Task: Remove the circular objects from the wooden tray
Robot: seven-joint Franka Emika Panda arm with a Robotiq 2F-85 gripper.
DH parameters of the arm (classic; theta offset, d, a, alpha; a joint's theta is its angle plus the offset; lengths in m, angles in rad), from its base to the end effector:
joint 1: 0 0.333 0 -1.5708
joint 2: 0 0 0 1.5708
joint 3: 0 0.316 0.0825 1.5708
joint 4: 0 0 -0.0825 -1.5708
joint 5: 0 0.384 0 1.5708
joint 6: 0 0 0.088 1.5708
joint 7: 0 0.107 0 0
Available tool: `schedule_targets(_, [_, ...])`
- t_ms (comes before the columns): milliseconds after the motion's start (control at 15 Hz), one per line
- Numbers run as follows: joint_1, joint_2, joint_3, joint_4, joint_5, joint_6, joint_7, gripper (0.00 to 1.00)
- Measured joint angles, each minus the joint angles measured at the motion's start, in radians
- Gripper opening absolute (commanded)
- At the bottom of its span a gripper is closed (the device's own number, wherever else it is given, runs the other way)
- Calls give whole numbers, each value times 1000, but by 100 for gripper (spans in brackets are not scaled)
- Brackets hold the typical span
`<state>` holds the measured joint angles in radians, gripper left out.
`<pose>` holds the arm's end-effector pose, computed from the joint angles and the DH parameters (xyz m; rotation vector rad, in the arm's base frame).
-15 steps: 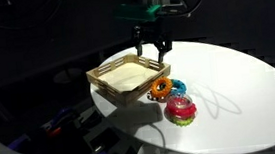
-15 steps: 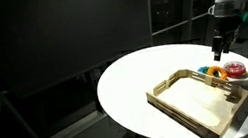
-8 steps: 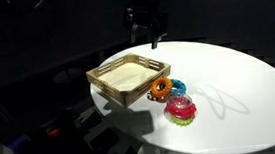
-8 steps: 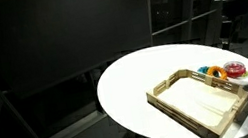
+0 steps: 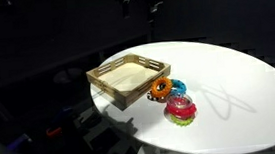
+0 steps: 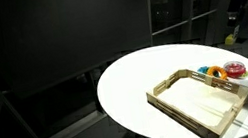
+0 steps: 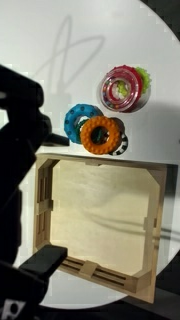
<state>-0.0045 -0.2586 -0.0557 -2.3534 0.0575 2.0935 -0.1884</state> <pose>0.4599 -0.0255 0.4317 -3.0738 -0.1558 -0.0092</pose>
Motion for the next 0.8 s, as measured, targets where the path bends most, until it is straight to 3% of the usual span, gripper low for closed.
schedule_targets(467, [10, -132, -1, 4, 34, -118, -16, 100])
schedule_targets(800, [13, -151, -1, 3, 34, -139, -16, 100])
